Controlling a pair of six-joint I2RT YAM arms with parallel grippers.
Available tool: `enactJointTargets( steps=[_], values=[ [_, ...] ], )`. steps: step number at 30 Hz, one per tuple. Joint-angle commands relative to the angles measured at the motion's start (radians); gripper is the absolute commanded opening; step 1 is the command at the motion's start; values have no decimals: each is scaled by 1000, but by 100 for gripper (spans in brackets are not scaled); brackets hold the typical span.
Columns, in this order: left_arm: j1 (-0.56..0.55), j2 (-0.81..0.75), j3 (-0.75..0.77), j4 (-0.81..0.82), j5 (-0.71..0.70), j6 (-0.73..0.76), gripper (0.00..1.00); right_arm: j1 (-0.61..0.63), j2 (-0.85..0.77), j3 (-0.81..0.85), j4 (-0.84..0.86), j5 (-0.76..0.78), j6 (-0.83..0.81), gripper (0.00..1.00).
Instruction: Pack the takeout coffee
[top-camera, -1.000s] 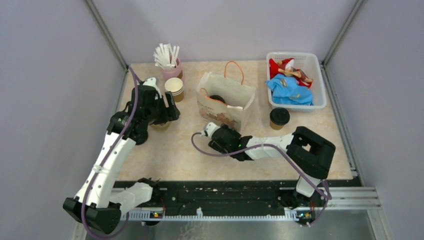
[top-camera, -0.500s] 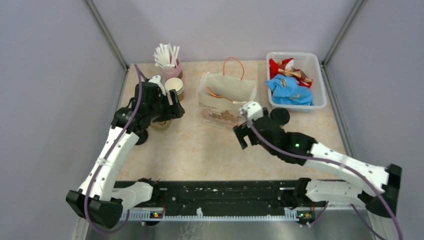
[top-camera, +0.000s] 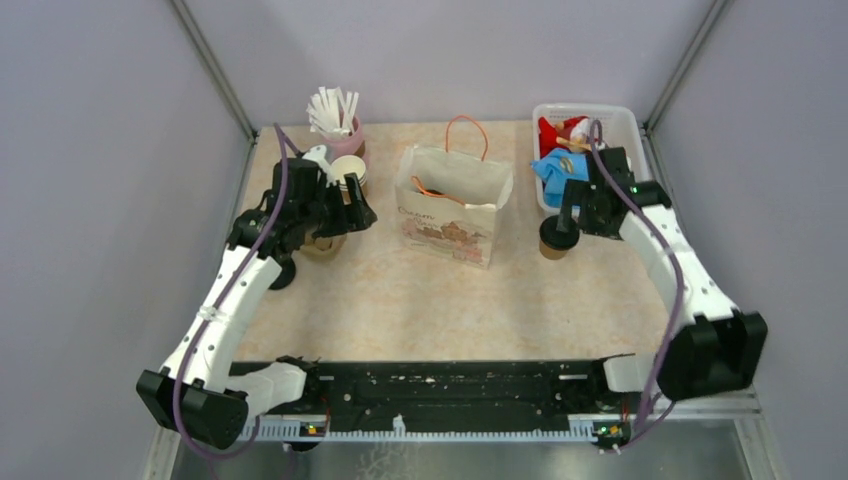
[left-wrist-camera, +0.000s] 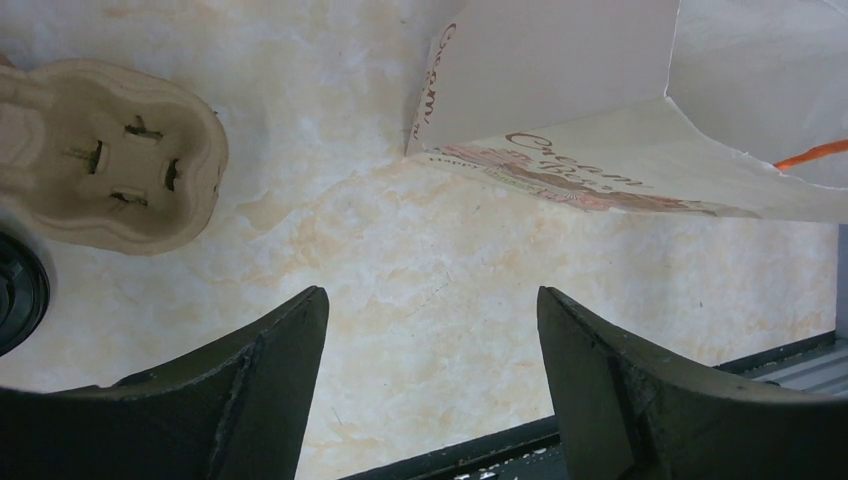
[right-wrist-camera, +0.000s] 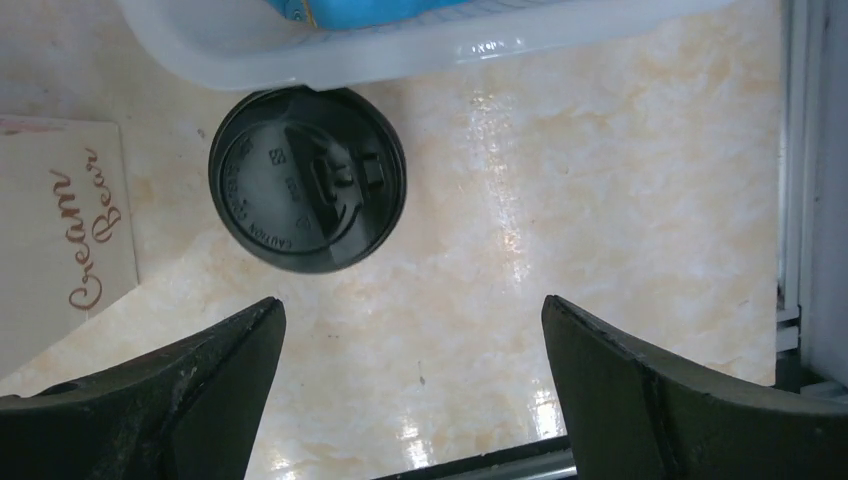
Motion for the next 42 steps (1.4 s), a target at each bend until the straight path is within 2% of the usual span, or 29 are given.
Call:
enactJointTargets(
  steps=[1,8,29,37,42],
  values=[
    [11,-2,32,49,15,21,83,-72,214,190,-159,-208,-7,99],
    [25,-19,13,68,26,36,85,-73,413,331,-226,-248,-80,99],
    [73,-18,3,71,79,47,87,-40,531,395,-199,-238,-169,99],
    [84,-19,-2,73,81,47,87,-39,548,406,-191,-189,-165,93],
    [90,-18,0,72,83,48,87,-39,567,416,-192,-204,-168,84]
  ],
)
